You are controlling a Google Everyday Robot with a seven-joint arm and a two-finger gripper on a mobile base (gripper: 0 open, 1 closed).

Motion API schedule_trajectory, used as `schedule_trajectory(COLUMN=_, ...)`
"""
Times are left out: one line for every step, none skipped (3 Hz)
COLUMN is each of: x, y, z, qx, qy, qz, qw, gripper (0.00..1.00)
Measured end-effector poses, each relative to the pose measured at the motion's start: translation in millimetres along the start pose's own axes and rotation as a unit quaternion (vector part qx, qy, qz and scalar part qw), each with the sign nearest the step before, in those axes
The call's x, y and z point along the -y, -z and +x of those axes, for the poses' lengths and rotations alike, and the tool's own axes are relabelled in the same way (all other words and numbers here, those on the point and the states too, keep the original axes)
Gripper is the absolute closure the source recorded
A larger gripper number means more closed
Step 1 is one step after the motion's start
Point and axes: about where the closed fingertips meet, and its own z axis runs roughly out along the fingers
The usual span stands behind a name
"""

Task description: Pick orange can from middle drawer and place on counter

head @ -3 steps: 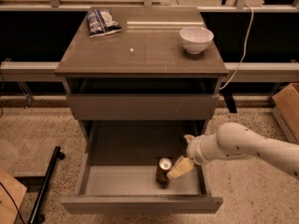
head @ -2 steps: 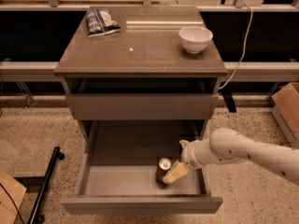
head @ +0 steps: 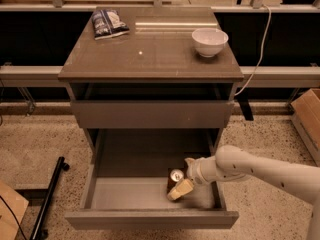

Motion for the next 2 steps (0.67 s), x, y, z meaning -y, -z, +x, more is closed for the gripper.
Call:
schedule_trajectory(x=1.9, y=-22.4, z=10.8, qx=0.01, qy=-0.021, qz=-0.016, qw=0.9996, gripper=0.0)
schedule_trajectory(x=-1.2, y=-32.6, z=9.6, qx=0.023, qy=-0.025, qz=-0.03, qw=0.999, gripper=0.17)
